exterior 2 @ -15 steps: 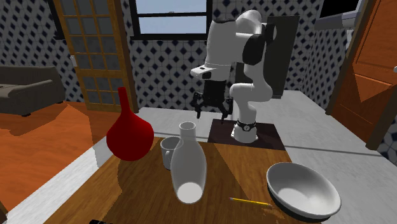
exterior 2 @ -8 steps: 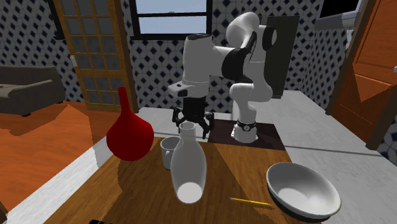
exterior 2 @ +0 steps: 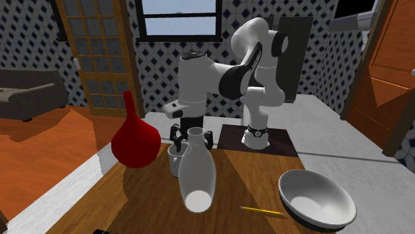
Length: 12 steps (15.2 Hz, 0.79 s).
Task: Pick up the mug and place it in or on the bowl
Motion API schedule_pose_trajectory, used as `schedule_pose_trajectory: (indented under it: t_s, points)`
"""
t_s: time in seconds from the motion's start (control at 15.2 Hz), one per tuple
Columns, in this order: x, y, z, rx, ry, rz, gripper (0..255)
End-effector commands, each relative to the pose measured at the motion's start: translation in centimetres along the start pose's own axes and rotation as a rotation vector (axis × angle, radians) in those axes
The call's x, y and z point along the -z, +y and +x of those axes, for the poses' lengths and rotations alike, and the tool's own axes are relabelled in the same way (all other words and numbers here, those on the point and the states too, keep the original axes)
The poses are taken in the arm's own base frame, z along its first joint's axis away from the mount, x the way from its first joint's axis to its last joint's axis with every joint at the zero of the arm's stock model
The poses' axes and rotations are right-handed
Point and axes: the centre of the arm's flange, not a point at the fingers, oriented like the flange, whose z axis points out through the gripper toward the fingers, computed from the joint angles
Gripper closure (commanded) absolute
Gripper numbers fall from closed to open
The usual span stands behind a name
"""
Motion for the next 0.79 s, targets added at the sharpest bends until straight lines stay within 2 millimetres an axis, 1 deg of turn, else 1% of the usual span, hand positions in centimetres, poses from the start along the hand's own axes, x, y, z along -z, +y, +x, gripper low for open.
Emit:
schedule_pose_trajectory:
  t_s: [0.0,0.07,0.59,0.66,0.73]
  points:
    - [-1.07,0.12,0.02,0.0,0.0,0.0,0]
    - [-1.9,0.12,0.02,0.0,0.0,0.0,0]
    - [-1.9,0.12,0.02,0.0,0.0,0.0,0]
    - [-1.9,0.12,0.02,0.0,0.0,0.0,255]
    - [-1.9,0.12,0.02,0.0,0.0,0.0,255]
